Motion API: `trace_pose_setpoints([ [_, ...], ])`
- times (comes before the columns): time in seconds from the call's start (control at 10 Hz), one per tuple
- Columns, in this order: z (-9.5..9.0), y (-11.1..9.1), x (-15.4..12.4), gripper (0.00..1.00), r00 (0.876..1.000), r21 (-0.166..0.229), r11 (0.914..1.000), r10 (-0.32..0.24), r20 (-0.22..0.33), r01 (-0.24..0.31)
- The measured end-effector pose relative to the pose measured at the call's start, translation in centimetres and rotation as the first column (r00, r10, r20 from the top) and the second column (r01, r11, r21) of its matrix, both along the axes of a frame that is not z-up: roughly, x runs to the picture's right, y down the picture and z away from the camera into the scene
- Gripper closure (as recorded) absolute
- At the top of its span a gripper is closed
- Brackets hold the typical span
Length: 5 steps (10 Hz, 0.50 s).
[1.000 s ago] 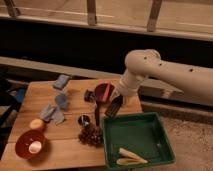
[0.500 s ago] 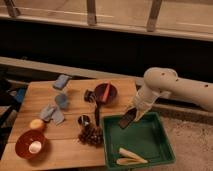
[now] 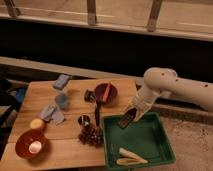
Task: Wipe tray with eraser
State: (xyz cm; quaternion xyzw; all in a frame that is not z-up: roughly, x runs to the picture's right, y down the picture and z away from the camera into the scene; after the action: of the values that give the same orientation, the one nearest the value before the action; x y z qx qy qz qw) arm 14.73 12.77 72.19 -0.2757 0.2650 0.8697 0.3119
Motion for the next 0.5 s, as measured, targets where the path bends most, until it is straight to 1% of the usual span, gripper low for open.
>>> trace_pose_setpoints([
  [0.2, 0.1, 0.2, 0.2, 1.0, 1.0, -0.003, 1.0, 0.0, -0.012, 0.0],
  [0.3, 0.3, 0.4, 0.5, 1.0, 1.0, -0.008, 1.0, 0.006, -0.031, -0.006],
  [0.5, 0.4, 1.4, 3.1, 1.0, 0.996, -0.023, 0.999, 0.037, -0.08, -0.039],
])
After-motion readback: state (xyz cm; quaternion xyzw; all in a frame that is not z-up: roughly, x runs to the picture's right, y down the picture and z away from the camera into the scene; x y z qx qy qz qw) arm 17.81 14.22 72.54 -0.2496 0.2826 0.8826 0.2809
